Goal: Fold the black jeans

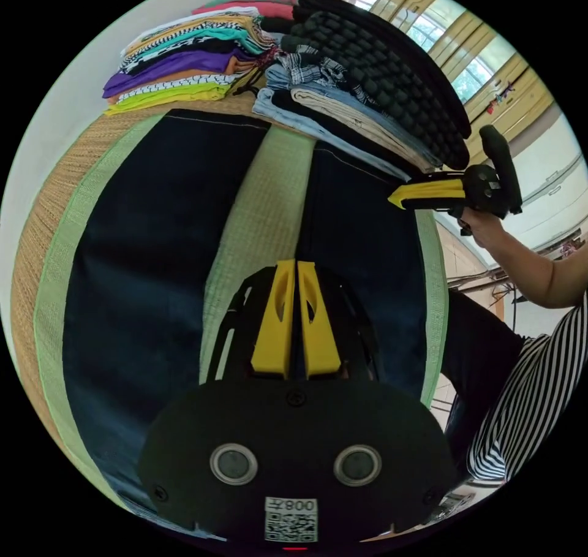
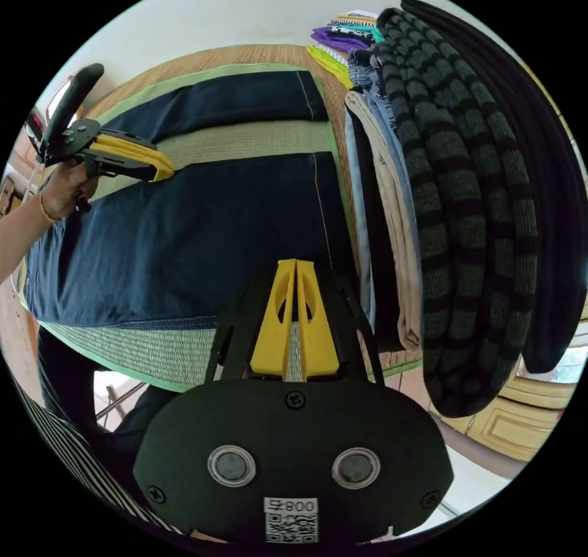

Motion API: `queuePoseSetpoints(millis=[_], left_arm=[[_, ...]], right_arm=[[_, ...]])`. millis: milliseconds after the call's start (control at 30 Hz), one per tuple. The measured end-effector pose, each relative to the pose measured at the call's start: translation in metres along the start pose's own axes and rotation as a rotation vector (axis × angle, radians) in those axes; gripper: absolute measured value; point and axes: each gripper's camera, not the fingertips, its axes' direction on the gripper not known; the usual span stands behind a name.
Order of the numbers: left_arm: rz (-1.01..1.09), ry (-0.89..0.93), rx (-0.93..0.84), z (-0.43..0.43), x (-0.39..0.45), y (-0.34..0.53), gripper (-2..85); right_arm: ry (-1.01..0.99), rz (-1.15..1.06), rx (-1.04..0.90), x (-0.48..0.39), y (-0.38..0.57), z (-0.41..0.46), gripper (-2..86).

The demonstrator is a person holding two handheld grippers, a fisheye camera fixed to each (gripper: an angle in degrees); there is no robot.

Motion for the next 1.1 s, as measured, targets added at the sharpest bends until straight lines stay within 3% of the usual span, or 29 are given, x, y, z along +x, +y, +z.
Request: queuePoseSetpoints(millis=[300, 500, 600, 767, 900, 1100], left_arm=[[-0.157, -0.026, 0.085, -0.052, 0.01, 0.032, 0.4], [-0.428, -0.086, 0.187, -0.139, 0.014, 0.17, 0.8], [-0.712, -0.13, 0.209, -0.18, 0.011, 0.27, 1.0], [-1.084, -0.274, 0.255, -0.244, 0.021, 0.412, 1.3], [-1.17, -0.32, 0.301, -0.278, 0.012, 0.464, 2.1], [-1.157, -0.282, 0.257, -0.318, -0.029, 0.509, 5.5]], right_arm=[[-0.052, 0.031, -0.013, 0.01, -0.008, 0.024, 0.2], [-0.009, -0.037, 0.086, -0.011, -0.032, 0.015, 0.1], [-0.167, -0.119, 0.175, -0.04, -0.054, 0.008, 0.1], [-0.585, -0.429, 0.17, -0.158, -0.125, 0.029, 0.2], [-0.653, -0.626, 0.129, -0.259, -0.176, 0.049, 0.6], [-0.545, -0.798, 0.128, -0.385, -0.266, 0.073, 3.6]])
